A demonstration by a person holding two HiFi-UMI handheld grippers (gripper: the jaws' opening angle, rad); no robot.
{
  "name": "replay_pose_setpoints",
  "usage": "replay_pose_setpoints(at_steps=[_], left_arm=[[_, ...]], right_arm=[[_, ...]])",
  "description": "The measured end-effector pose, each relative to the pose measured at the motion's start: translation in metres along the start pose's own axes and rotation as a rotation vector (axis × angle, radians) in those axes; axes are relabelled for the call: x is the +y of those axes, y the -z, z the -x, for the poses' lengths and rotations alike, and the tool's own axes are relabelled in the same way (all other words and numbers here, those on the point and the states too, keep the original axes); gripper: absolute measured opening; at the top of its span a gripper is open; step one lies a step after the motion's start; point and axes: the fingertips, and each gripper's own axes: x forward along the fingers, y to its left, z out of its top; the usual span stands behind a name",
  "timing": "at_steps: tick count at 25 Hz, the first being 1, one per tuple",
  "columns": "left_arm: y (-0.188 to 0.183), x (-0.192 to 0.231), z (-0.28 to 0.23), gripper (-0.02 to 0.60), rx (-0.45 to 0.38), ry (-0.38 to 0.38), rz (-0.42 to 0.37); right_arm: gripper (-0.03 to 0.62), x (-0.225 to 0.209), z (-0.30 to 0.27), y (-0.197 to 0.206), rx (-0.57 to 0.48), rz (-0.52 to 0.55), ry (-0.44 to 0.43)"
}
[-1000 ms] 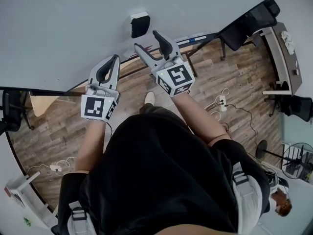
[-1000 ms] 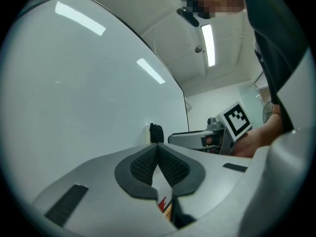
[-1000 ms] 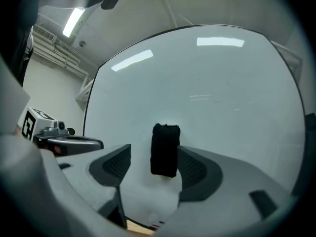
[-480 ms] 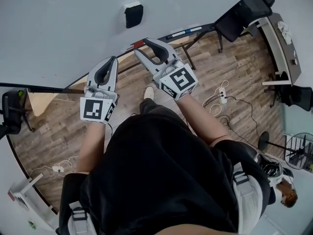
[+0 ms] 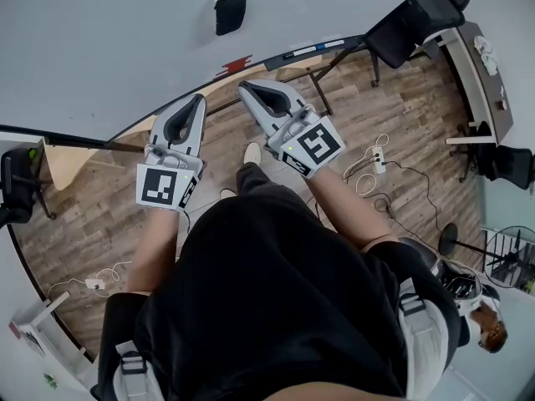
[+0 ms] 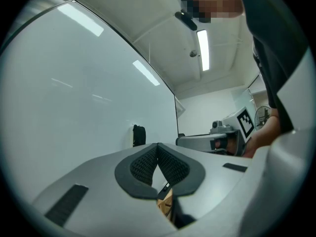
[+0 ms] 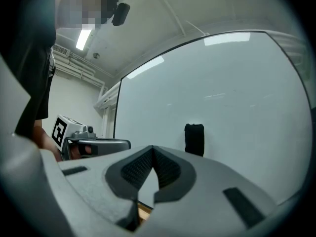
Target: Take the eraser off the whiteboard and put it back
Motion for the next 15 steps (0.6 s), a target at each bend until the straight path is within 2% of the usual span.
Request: replay_pose_setpoints(at_steps=[9, 15], left_arm=[[-0.004, -0.011, 0.012, -0.005, -0.004, 0.023, -0.002], [-0.006, -0.006, 0.015, -0.005, -0.011, -0.001, -0.008]], right_arm=[[0.002, 0.002, 0.017, -0.003, -0.004, -0.008, 0.013], [0.002, -0.01, 0.024, -0.006, -0.009, 0.01, 0.048]])
